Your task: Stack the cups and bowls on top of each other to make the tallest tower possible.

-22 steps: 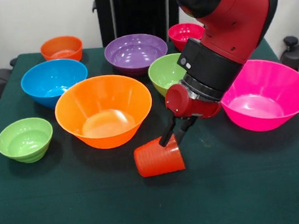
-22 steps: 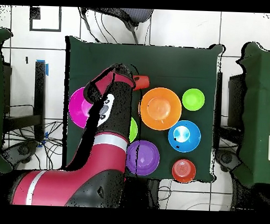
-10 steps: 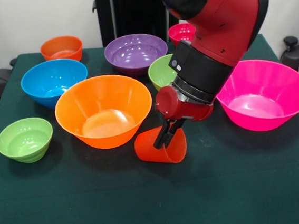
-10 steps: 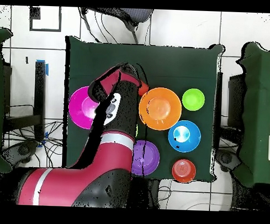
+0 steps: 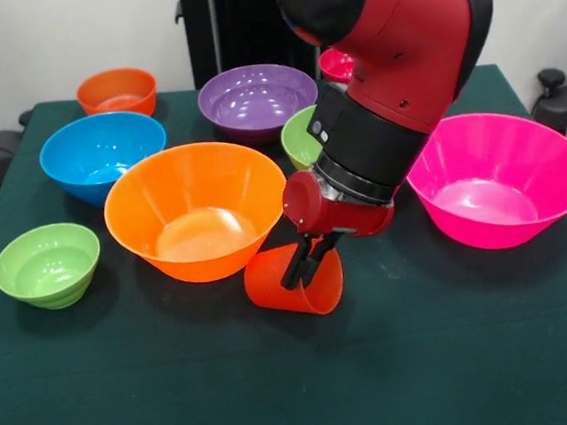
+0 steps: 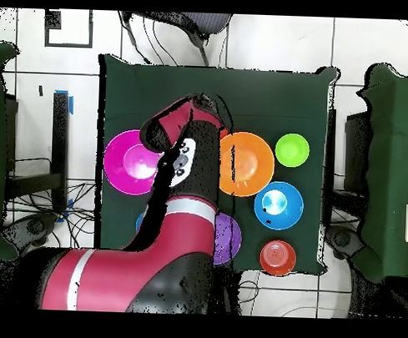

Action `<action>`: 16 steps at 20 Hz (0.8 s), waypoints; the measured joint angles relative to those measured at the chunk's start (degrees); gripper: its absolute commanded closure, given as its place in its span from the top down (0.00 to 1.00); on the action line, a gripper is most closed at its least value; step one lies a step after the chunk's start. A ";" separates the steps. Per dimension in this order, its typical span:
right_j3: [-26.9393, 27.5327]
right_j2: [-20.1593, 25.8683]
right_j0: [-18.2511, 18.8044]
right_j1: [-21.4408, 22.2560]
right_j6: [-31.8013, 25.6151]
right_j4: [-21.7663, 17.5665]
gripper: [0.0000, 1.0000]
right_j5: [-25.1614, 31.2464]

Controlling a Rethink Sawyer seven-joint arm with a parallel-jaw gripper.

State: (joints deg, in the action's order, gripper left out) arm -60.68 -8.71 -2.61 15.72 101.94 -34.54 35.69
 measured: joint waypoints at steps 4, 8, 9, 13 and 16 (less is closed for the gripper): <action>-0.01 3.07 2.99 0.90 0.00 1.03 0.00 0.01; -0.16 6.56 6.45 2.12 0.00 2.37 0.00 0.01; -0.24 7.64 7.49 2.51 0.00 2.88 0.00 0.01; -0.94 12.74 12.29 4.14 0.00 5.06 0.00 0.02; -1.79 16.29 15.39 5.01 0.00 6.40 0.00 0.04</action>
State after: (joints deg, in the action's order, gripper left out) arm -62.48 7.58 12.78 20.74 101.94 -28.14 35.72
